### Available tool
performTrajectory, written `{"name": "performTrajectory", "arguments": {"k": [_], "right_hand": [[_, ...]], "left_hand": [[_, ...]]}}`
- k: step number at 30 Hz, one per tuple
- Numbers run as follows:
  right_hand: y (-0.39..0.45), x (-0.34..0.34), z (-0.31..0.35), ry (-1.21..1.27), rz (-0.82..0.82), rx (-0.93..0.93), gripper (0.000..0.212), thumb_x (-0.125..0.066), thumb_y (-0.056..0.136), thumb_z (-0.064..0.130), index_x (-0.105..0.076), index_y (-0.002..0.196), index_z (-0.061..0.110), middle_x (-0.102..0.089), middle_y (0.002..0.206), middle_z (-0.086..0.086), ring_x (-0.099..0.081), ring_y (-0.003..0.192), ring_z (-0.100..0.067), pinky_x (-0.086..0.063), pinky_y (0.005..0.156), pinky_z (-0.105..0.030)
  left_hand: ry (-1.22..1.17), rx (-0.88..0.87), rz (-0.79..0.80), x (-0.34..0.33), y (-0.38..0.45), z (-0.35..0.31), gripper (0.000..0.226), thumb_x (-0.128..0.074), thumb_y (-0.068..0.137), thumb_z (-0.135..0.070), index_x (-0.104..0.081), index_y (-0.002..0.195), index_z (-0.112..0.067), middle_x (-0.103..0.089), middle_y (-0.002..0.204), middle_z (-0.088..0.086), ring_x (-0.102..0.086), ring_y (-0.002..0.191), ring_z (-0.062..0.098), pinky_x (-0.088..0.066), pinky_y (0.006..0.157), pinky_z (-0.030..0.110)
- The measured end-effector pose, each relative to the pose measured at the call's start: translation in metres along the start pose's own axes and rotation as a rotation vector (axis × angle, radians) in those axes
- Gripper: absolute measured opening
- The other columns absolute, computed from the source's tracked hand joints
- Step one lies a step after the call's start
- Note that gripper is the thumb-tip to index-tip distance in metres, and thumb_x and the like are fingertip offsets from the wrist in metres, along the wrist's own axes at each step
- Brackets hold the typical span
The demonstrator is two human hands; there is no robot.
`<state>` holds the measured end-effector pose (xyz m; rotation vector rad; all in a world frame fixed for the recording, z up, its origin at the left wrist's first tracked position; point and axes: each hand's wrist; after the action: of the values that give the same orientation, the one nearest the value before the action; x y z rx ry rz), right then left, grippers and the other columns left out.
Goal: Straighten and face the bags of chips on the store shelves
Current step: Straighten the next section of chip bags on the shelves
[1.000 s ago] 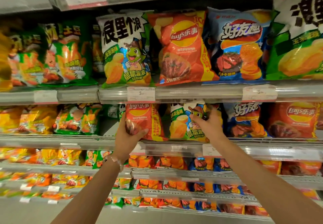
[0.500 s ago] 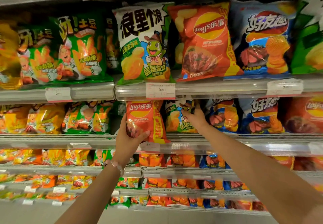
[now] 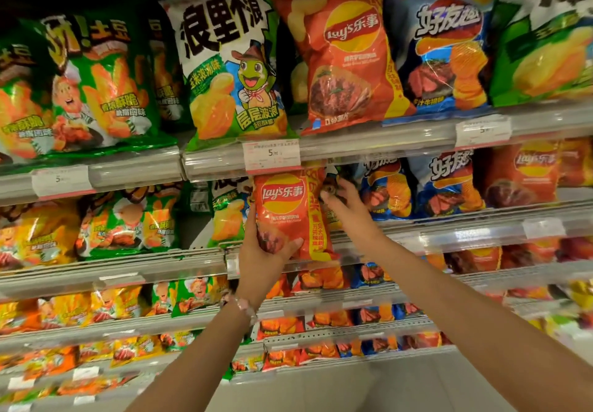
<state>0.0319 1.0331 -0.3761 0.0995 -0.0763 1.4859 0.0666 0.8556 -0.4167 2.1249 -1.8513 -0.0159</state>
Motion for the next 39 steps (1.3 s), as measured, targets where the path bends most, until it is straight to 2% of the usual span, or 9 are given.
{"name": "performTrajectory", "arguments": {"k": [4,9,12,15,18,27,31,35,39], "right_hand": [[-0.016,0.005,0.004,0.011,0.08,-0.062,0.1,-0.077,0.075,0.033,-0.013,0.151,0.022,-0.041,0.143,0.003,-0.042,0.128,-0.012,-0.035,0.108,-0.032],[-0.024,0.025,-0.006,-0.138,-0.14,0.035,0.126,-0.086,0.04,0.062,-0.024,0.145,0.03,-0.048,0.138,0.002,-0.046,0.128,-0.017,-0.04,0.107,-0.043],[-0.03,0.052,-0.011,-0.177,-0.237,0.036,0.133,-0.081,0.035,0.073,-0.02,0.146,0.033,-0.046,0.14,0.0,-0.046,0.129,-0.021,-0.043,0.104,-0.047],[-0.039,0.08,-0.008,-0.108,-0.268,0.093,0.111,-0.088,0.05,0.049,-0.031,0.142,0.025,-0.055,0.128,0.006,-0.054,0.117,-0.014,-0.046,0.101,-0.037],[-0.043,0.11,-0.009,-0.124,-0.296,0.098,0.091,-0.086,0.066,0.026,-0.034,0.141,0.02,-0.056,0.12,0.006,-0.054,0.112,-0.011,-0.043,0.1,-0.03],[-0.044,0.22,-0.024,-0.215,-0.35,0.116,0.088,-0.084,0.068,0.034,-0.037,0.141,0.019,-0.057,0.129,-0.002,-0.056,0.117,-0.021,-0.046,0.098,-0.036],[-0.046,0.282,-0.03,-0.233,-0.363,0.116,0.083,-0.082,0.071,0.026,-0.037,0.14,0.016,-0.06,0.126,-0.003,-0.056,0.114,-0.02,-0.043,0.09,-0.026],[-0.043,0.349,-0.039,-0.259,-0.369,0.108,0.086,-0.083,0.07,0.03,-0.035,0.141,0.016,-0.06,0.116,0.004,-0.057,0.109,-0.014,-0.045,0.09,-0.029],[-0.039,0.41,-0.045,-0.259,-0.359,0.074,0.087,-0.084,0.066,0.033,-0.038,0.139,0.019,-0.062,0.117,0.004,-0.058,0.11,-0.017,-0.046,0.095,-0.036]], "left_hand": [[-0.015,-0.082,0.033,-0.033,-0.006,-0.007,0.101,-0.084,0.071,-0.021,-0.021,0.15,-0.028,-0.043,0.121,-0.034,-0.045,0.106,-0.026,-0.043,0.089,0.008],[-0.02,-0.158,0.095,-0.073,-0.015,-0.019,0.096,-0.084,0.07,-0.03,-0.025,0.145,-0.039,-0.045,0.125,-0.04,-0.049,0.117,-0.011,-0.048,0.095,0.026],[-0.033,-0.164,0.134,-0.1,-0.018,-0.025,0.099,-0.085,0.07,-0.02,-0.026,0.148,-0.028,-0.046,0.121,-0.04,-0.048,0.111,-0.018,-0.046,0.091,0.014],[-0.037,-0.185,0.173,-0.124,-0.024,-0.034,0.102,-0.085,0.067,-0.027,-0.024,0.149,-0.027,-0.042,0.121,-0.036,-0.044,0.106,-0.026,-0.038,0.083,0.0],[-0.016,-0.168,0.204,-0.15,-0.03,-0.045,0.112,-0.084,0.06,-0.05,-0.02,0.149,-0.032,-0.045,0.122,-0.028,-0.047,0.109,-0.014,-0.037,0.085,0.004],[0.126,-0.144,0.247,-0.251,-0.046,-0.071,0.121,-0.073,0.054,-0.075,-0.013,0.151,-0.037,-0.046,0.141,-0.006,-0.049,0.124,0.015,-0.047,0.1,0.04],[0.117,-0.121,0.277,-0.307,-0.059,-0.091,0.122,-0.074,0.054,-0.071,-0.013,0.153,-0.032,-0.045,0.142,-0.007,-0.049,0.126,0.016,-0.045,0.097,0.031],[0.156,-0.103,0.339,-0.363,-0.065,-0.103,0.124,-0.072,0.05,-0.08,-0.01,0.15,-0.041,-0.038,0.148,-0.007,-0.044,0.131,0.016,-0.045,0.103,0.044],[0.284,-0.119,0.45,-0.397,-0.064,-0.117,0.13,-0.081,0.049,-0.065,-0.006,0.151,-0.036,-0.027,0.154,-0.003,-0.03,0.139,0.018,-0.035,0.111,0.042]]}}
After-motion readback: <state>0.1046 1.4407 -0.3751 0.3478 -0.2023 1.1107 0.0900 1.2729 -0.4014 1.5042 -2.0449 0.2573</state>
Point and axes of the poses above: each hand's wrist, its own y-axis towards the middle knuckle, its own x-axis out of the back of the hand, z = x × y
